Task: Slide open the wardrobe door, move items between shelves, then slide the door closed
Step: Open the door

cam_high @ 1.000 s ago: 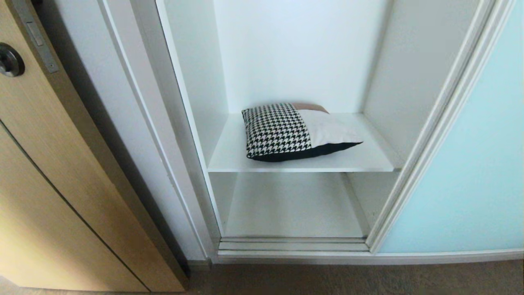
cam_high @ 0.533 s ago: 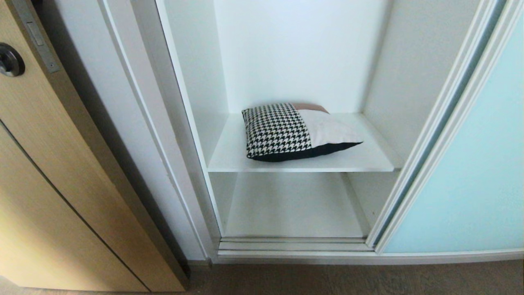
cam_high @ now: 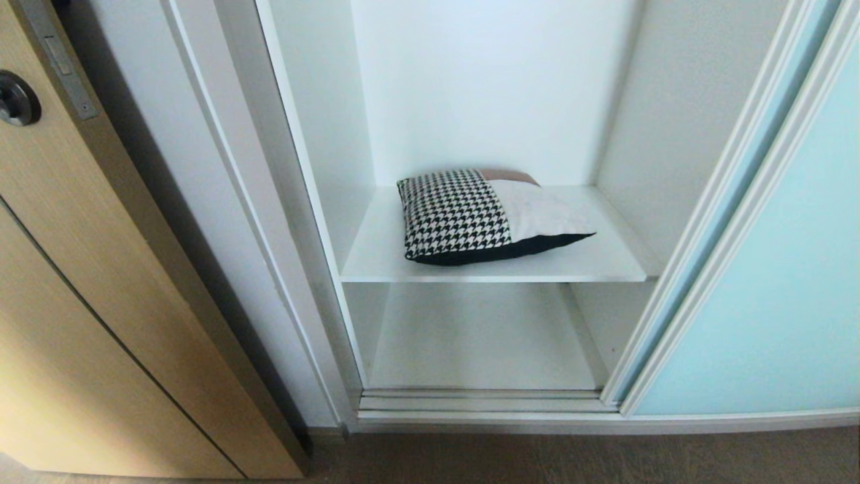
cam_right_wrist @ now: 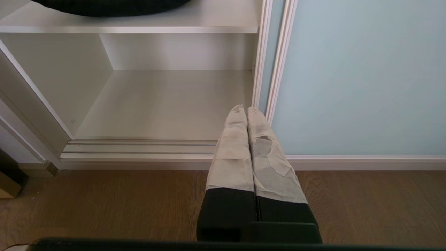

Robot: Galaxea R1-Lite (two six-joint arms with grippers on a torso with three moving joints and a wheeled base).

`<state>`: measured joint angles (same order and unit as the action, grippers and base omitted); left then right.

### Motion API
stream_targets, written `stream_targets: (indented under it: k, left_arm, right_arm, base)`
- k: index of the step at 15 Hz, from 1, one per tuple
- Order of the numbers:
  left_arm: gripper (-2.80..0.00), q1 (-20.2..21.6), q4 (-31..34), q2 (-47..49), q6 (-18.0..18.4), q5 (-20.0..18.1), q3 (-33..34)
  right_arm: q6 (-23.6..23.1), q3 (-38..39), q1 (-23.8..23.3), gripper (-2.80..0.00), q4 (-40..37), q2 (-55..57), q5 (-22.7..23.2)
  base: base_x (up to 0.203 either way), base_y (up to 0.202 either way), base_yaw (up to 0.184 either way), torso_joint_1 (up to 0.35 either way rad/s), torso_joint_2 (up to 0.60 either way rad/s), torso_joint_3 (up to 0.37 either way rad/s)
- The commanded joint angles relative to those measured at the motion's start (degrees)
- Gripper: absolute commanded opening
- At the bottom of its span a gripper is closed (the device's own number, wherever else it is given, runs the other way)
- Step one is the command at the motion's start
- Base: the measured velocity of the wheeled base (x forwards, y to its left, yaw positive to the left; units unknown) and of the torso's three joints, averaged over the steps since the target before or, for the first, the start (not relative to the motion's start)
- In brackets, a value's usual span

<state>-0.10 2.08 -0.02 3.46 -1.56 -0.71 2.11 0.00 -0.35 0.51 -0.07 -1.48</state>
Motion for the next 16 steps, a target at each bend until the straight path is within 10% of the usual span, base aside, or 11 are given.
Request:
stream_targets:
  k: [1, 16]
  left_arm:
    - [-2.8, 0.01, -0.85, 0.11, -0.29, -0.33, 0.41]
    - [-2.8, 0.01, -1.65, 0.11, -3.2, 1.47, 0.53]
  right_arm:
    - [0.0, 0.08, 0.0, -2.8, 0.02, -0.01, -0.02]
    - [0.0, 0.01, 0.0, -2.8, 0.02, -0.01, -0.02]
  base:
    - [0.0, 0.0, 0.0, 0.0, 0.0, 0.0]
    - [0.0, 0.0, 0.0, 0.0, 0.0, 0.0]
